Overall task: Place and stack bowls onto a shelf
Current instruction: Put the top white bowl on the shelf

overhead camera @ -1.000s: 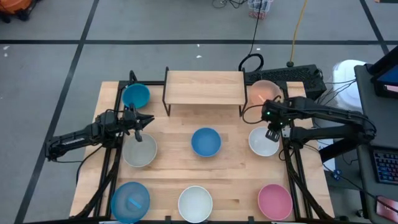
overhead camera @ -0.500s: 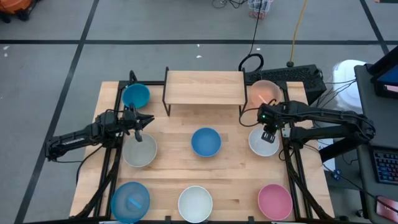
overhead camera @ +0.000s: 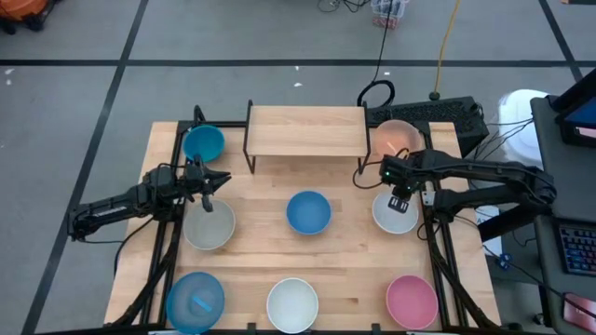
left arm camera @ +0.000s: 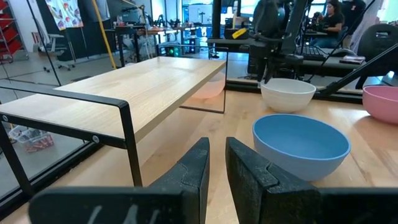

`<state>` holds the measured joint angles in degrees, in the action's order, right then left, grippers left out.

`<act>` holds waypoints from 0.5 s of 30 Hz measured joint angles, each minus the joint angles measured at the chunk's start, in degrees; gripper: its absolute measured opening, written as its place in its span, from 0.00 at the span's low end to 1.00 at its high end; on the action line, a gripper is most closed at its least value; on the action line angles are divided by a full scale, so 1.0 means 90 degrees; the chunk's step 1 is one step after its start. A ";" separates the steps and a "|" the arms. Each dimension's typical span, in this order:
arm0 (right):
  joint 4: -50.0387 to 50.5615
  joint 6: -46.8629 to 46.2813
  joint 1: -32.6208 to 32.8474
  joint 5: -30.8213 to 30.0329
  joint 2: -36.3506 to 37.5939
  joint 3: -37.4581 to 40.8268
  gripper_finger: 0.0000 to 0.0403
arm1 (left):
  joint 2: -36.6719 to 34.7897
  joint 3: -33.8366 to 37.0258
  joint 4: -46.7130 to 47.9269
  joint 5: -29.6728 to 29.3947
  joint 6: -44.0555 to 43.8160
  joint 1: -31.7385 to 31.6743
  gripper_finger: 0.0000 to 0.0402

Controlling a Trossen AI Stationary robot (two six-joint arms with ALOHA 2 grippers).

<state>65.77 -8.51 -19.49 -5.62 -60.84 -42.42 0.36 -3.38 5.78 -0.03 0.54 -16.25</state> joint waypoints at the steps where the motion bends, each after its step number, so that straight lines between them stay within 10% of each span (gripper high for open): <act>1: -0.0002 -0.0031 -0.0014 -0.0057 -0.0059 -0.0001 0.21 | 0.0000 0.0000 0.0000 0.0000 0.0000 0.0000 0.14; 15: -0.0271 0.0129 -0.0351 0.0350 -0.0836 0.0006 0.21 | 0.0000 0.0000 0.0002 0.0000 -0.0119 0.0000 0.14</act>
<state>63.34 -7.35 -22.65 -2.47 -68.37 -42.37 0.36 -3.38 5.80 -0.03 -0.53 -16.25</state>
